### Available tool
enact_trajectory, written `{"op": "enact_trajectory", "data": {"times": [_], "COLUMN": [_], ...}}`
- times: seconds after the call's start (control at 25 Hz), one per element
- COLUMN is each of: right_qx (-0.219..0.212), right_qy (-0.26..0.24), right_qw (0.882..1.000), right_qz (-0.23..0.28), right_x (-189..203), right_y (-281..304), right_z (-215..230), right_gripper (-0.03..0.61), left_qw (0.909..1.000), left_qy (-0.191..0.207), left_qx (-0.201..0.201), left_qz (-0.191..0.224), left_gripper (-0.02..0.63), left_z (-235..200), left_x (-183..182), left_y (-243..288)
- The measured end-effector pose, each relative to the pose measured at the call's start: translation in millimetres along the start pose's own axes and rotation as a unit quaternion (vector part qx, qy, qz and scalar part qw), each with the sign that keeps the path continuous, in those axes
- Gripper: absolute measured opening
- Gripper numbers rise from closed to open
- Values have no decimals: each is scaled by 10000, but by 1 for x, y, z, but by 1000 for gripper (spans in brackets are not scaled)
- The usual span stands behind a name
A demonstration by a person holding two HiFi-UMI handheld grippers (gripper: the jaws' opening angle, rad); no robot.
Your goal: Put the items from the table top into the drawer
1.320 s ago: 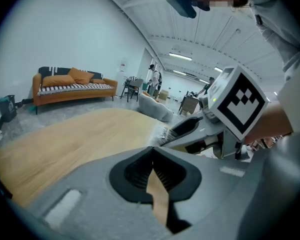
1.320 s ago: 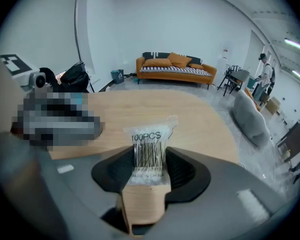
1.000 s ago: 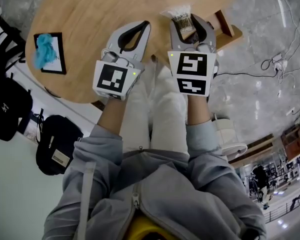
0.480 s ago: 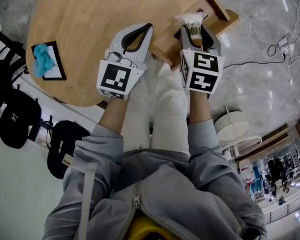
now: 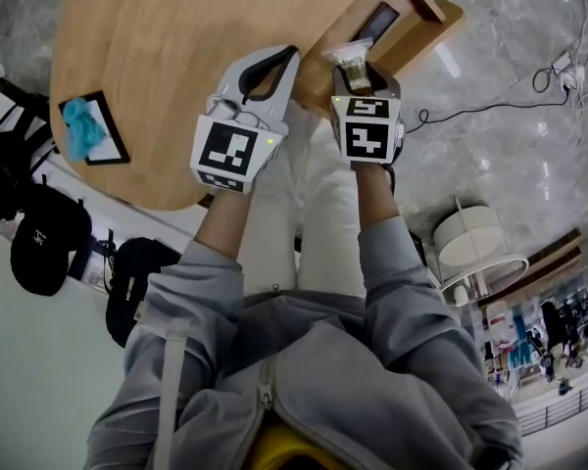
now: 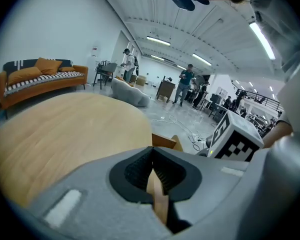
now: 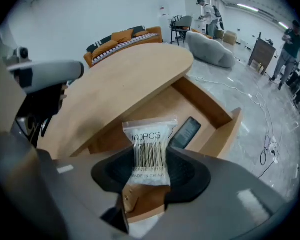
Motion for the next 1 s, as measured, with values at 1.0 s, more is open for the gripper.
{"op": "enact_trajectory", "data": {"times": [1.0], "right_qx": [-679], "right_qy": [-574], "right_qw": [9896], "right_qz": [-1130], "right_x": [40], "right_y": [19], "right_z": [-34], "right_gripper": [387], "left_qw": [9999], "left_qy": [-49], "left_qx": [-89], "left_qz": [-116], "left_gripper": [3], "left_z": [-1], "left_x": [-13], "left_y": [-38]}}
Point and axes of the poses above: the fingertips, and each gripper's own axes: y forward along the fingers, z to its right, x out of its underside, the point moved 9 cm from there along -y, backward along the fingers, and after that the axes turned 12 degrees about -x, right-handed, at the moved point
